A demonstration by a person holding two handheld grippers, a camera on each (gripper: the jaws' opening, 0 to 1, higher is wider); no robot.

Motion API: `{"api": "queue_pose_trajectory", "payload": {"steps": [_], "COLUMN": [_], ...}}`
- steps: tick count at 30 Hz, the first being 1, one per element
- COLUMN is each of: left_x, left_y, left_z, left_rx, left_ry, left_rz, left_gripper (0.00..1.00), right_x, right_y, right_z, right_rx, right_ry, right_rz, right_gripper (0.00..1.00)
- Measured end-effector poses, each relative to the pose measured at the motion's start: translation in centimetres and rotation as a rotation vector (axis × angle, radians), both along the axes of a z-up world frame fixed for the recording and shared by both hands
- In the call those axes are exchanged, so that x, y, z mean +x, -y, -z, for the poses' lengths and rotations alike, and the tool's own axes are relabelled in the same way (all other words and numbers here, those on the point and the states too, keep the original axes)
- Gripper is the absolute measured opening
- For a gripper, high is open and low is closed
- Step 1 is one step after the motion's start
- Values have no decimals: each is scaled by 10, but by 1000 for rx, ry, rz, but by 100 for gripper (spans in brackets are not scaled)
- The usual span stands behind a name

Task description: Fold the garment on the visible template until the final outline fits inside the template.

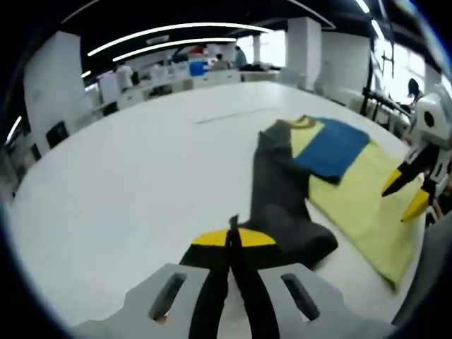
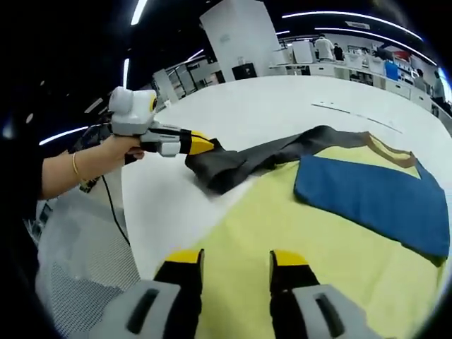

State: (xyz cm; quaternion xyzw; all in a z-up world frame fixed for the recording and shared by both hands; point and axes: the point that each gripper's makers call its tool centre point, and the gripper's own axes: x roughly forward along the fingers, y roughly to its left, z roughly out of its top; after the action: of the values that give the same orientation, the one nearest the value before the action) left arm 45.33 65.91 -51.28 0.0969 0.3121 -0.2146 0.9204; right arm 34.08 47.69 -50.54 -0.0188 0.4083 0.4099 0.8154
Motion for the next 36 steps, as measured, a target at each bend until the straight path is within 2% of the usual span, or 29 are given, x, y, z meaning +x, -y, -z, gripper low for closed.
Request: {"api": "queue_pose_trajectory", "payload": {"steps": [5, 13, 15, 18, 23, 26, 31, 33, 35, 36], "left_x": [-2, -6, -4, -3, 1, 0, 3, 5, 5, 4], "left_y": [-10, -16, -18, -22, -31, -32, -28, -20, -14, -7], "left_z": [9, 19, 19, 18, 14, 10, -3, -8, -10, -10], "left_rx": [48, 87, 98, 119, 144, 140, 118, 93, 100, 91], "left_ry": [-12, -30, -18, -15, 2, 6, 29, 43, 42, 33], "left_rz": [-24, -29, -29, -34, -50, -44, 3, 54, 107, 157], "left_gripper": [0, 2, 3, 9, 25, 25, 26, 25, 26, 25], "right_x": [1, 5, 6, 8, 10, 11, 9, 7, 7, 7], "right_y": [2, 10, 12, 17, 25, 30, 41, 46, 52, 56], "right_z": [-3, -12, -15, -20, -30, -36, -39, -41, -42, -43], "right_rx": [-2, -17, -18, -23, -27, -29, -43, -49, -58, -62], "right_ry": [16, 54, 63, 73, 101, 112, 118, 122, 131, 139], "right_rz": [3, 15, 16, 18, 13, 12, 2, -1, -2, -2], "right_gripper": [40, 54, 58, 65, 73, 77, 79, 80, 81, 83]}}
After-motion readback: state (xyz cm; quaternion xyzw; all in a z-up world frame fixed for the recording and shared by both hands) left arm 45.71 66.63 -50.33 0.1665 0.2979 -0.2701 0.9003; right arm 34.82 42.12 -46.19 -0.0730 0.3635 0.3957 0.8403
